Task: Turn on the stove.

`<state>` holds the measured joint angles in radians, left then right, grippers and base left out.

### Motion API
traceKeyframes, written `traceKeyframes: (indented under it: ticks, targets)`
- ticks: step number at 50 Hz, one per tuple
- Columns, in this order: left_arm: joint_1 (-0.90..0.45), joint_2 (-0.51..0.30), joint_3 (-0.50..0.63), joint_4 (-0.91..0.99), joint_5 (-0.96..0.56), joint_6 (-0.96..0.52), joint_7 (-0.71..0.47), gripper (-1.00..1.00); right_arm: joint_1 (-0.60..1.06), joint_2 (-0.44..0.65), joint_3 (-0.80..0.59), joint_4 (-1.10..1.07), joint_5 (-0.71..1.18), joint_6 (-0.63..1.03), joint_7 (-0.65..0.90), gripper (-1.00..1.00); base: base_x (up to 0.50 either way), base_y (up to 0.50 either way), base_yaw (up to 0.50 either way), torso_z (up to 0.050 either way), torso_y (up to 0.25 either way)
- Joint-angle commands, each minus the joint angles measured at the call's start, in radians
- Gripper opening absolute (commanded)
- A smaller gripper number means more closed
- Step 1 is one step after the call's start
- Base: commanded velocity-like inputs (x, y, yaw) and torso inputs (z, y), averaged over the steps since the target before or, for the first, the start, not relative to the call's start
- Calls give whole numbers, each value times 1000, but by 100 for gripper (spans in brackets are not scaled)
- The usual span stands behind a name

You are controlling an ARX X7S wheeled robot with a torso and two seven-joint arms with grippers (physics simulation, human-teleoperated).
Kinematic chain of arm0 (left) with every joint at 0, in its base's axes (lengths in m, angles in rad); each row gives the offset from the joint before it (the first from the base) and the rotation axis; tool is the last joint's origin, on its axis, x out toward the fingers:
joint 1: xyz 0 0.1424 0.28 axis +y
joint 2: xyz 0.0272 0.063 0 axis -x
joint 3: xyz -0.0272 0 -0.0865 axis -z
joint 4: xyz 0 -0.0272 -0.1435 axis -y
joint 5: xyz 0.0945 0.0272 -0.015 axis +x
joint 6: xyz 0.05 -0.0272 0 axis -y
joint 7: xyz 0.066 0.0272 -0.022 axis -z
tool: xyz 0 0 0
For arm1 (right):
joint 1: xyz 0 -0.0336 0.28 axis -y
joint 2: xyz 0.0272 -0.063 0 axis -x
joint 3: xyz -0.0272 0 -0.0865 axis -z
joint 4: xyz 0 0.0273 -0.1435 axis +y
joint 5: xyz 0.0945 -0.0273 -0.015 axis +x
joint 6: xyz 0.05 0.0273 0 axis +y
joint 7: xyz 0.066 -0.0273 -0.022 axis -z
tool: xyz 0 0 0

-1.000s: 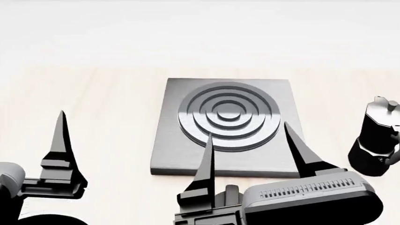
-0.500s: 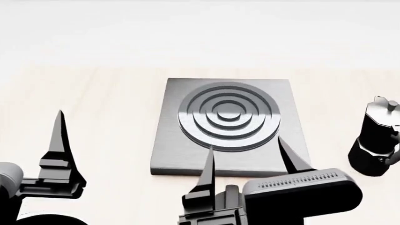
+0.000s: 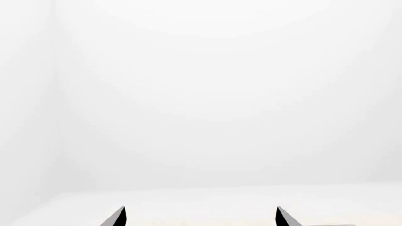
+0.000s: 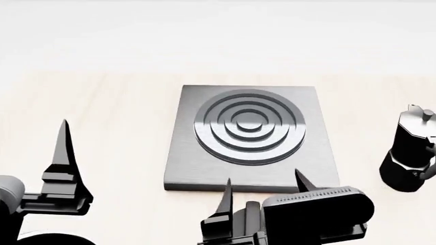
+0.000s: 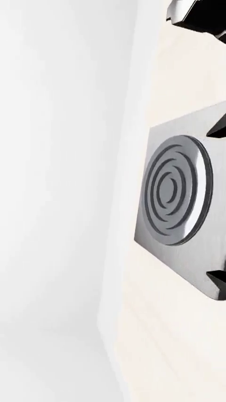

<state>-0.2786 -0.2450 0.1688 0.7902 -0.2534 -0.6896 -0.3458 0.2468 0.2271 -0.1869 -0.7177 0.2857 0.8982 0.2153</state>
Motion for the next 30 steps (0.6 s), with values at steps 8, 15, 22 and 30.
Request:
traceKeyframes:
  ticks: [8,15,22,30]
  targets:
    - [-4,-6,7,-5,-3,2,-11,100,1,-7,5,73,29,47,5,100,0,0,0,0,0]
    - [-4,-9,11,-14,-1,7,-15,100,-3,-8,7,93,36,58,10,100,0,0,0,0,0]
    - [-3,-11,10,-11,-6,8,-18,100,2,-13,12,104,44,82,19,100,0,0,0,0,0]
    - [-3,-12,8,-11,-18,9,-18,100,6,-28,34,120,67,120,30,100,0,0,0,0,0]
